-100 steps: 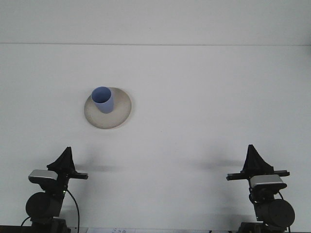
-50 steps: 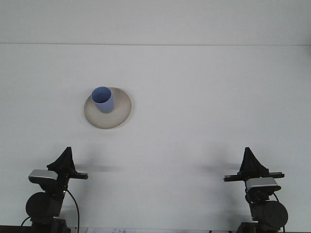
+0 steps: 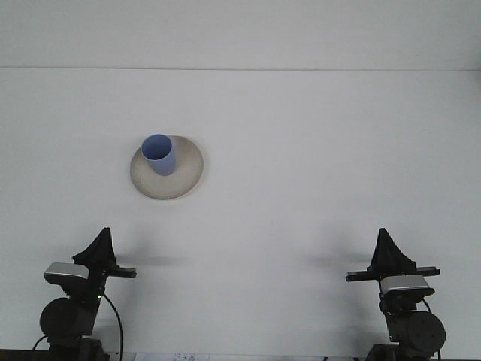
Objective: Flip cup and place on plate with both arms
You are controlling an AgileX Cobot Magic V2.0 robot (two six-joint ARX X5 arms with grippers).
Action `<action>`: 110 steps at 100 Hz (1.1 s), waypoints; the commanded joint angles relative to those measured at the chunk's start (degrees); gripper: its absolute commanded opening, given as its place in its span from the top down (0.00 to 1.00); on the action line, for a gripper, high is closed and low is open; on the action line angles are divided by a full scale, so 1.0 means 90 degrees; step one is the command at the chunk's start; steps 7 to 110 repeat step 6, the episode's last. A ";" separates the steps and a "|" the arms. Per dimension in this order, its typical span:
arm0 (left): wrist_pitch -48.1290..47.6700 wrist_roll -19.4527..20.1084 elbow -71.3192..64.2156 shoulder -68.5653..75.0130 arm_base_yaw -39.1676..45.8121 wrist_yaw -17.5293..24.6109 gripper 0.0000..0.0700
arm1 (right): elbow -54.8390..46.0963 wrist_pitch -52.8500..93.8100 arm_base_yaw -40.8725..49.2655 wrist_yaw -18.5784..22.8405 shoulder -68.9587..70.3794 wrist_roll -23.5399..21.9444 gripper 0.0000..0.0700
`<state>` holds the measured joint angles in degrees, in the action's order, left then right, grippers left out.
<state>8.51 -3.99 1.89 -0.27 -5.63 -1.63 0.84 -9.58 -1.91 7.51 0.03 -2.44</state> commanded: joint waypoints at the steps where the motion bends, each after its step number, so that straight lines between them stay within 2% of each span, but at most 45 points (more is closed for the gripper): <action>1: 0.0063 -0.0039 -0.0119 0.0010 0.0010 0.0012 0.98 | -0.0015 -0.0053 0.0010 -0.0005 0.0002 -0.0061 0.98; 110: 0.0063 -0.0039 -0.0119 0.0010 0.0010 0.0012 0.98 | -0.0015 -0.0053 0.0010 -0.0005 0.0002 -0.0058 0.98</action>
